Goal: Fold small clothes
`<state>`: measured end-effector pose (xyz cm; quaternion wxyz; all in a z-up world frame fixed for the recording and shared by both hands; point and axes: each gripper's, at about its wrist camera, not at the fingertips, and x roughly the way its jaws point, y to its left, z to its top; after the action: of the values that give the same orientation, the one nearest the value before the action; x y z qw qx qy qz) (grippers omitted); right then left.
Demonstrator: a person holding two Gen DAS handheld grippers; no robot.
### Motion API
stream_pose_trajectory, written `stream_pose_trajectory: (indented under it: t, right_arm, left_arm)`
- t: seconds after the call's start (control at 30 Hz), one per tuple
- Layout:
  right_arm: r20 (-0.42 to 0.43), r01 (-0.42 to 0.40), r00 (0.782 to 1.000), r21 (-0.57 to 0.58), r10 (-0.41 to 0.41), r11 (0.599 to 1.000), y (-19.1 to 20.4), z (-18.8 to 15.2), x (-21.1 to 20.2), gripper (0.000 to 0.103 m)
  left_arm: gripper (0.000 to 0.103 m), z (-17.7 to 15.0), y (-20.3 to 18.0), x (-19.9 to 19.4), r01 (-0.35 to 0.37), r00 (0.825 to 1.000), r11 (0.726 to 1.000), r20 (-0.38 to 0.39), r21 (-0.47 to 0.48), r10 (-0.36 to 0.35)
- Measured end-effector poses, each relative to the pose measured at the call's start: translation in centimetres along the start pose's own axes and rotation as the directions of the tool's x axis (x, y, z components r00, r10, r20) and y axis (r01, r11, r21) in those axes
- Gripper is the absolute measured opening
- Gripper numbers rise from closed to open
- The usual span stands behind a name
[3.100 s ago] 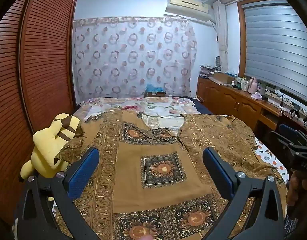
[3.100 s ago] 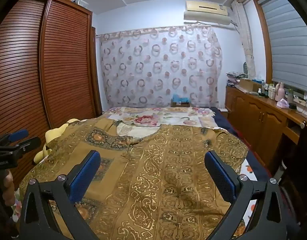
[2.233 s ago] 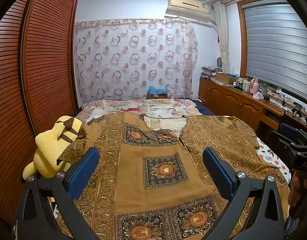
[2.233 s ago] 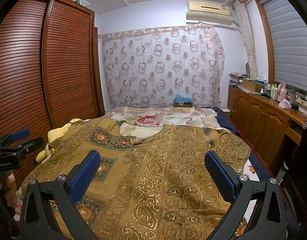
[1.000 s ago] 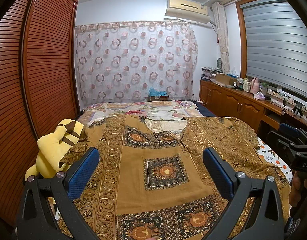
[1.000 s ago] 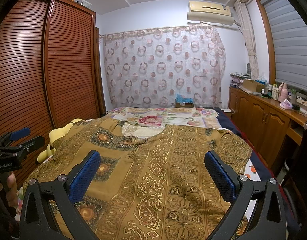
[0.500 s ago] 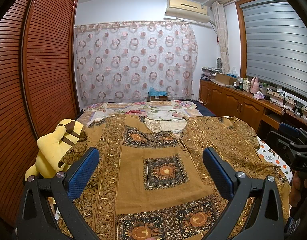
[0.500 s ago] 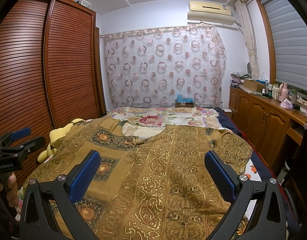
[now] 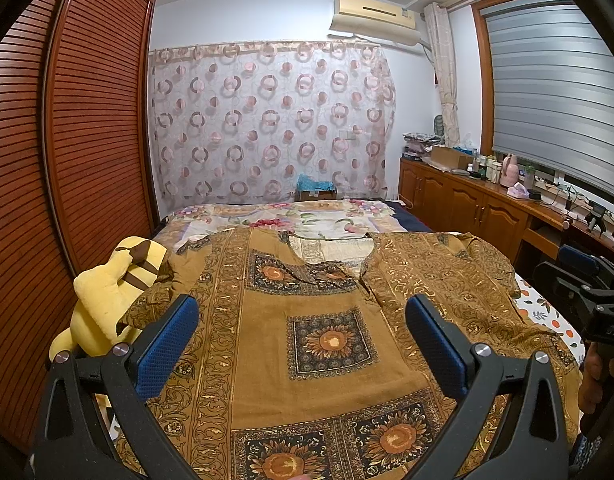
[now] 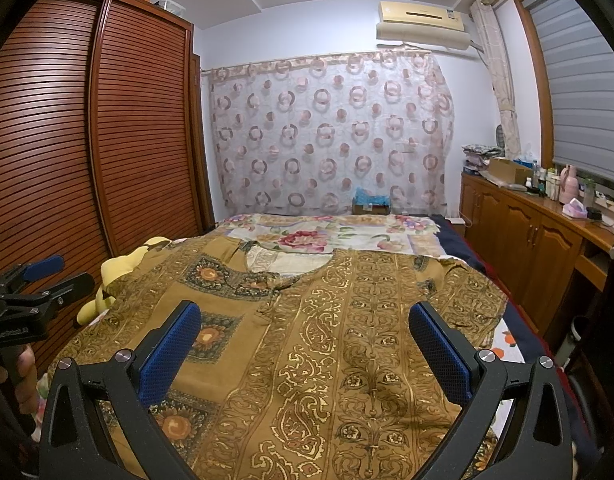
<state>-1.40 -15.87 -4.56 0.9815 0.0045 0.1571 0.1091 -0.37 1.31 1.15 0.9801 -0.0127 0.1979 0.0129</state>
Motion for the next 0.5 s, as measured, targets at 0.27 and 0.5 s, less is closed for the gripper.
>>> stream_pose_trajectory:
  t: [0.27, 0.5]
  right_arm:
    - [-0.034, -0.035, 0.999, -0.005, 0.034, 0.999, 0.5, -0.4, 1.1, 0.103]
    - [-0.084, -0.067, 0.994, -0.017, 0.065, 0.998, -0.1, -0.9, 3.1, 0.103]
  left_arm:
    - [0.103, 0.6, 1.0, 0.2, 0.0, 0.999, 1.0, -0.032, 0.001, 0.0]
    - [0.103, -0.6, 3.9, 2.1, 0.004, 0.996, 1.0, -0.09, -0.029, -0.007]
